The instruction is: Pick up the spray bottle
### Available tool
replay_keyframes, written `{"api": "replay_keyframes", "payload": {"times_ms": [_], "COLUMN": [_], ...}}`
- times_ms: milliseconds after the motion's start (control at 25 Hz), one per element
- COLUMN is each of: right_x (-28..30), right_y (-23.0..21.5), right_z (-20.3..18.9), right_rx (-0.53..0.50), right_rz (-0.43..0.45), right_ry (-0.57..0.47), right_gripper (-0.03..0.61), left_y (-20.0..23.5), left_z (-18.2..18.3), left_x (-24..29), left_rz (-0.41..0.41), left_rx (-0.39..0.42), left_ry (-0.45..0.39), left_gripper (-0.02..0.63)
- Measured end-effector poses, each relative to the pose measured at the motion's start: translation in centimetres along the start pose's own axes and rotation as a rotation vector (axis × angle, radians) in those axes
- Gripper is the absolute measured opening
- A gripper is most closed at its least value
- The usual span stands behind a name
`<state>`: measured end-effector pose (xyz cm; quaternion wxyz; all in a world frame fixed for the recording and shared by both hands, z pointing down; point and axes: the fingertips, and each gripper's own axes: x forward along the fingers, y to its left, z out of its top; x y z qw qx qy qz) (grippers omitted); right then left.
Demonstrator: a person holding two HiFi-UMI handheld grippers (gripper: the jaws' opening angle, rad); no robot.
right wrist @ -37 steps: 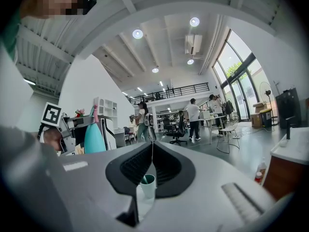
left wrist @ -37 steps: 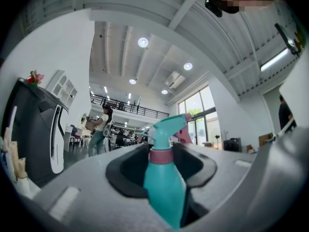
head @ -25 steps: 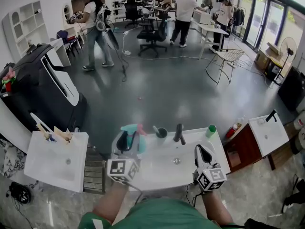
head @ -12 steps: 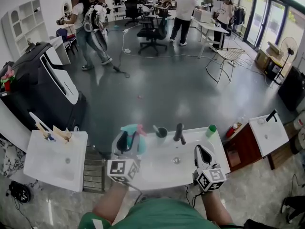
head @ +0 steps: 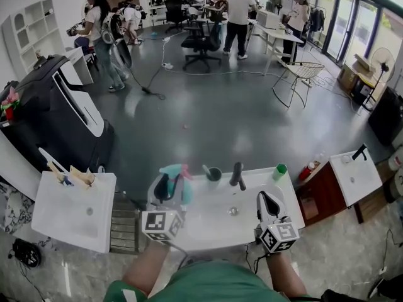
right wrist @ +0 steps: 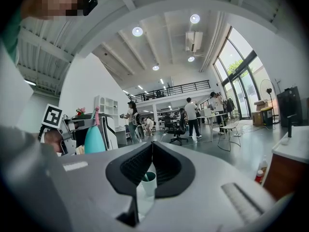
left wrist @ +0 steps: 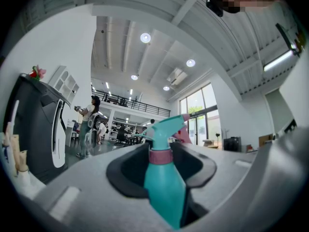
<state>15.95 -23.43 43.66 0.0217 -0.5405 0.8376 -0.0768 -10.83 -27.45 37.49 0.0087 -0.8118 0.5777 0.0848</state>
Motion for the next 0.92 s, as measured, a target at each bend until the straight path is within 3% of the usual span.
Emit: {"api": "replay_keyframes", "payload": {"times_ms": [920], "right_x": [0.50], "right_y": [0.44], "right_z": [-0.26], "right_rx": [0.001], "right_rz": [-0.004], "right_ry": [0.009], "right_gripper": [0.003], "left_y": [0.80], "left_z": [-0.42], "left_x": [0.09], "left_rz": [0.001], "left_rx": [-0.006], "left_ry": [0.007], "left_gripper": [0.149]}}
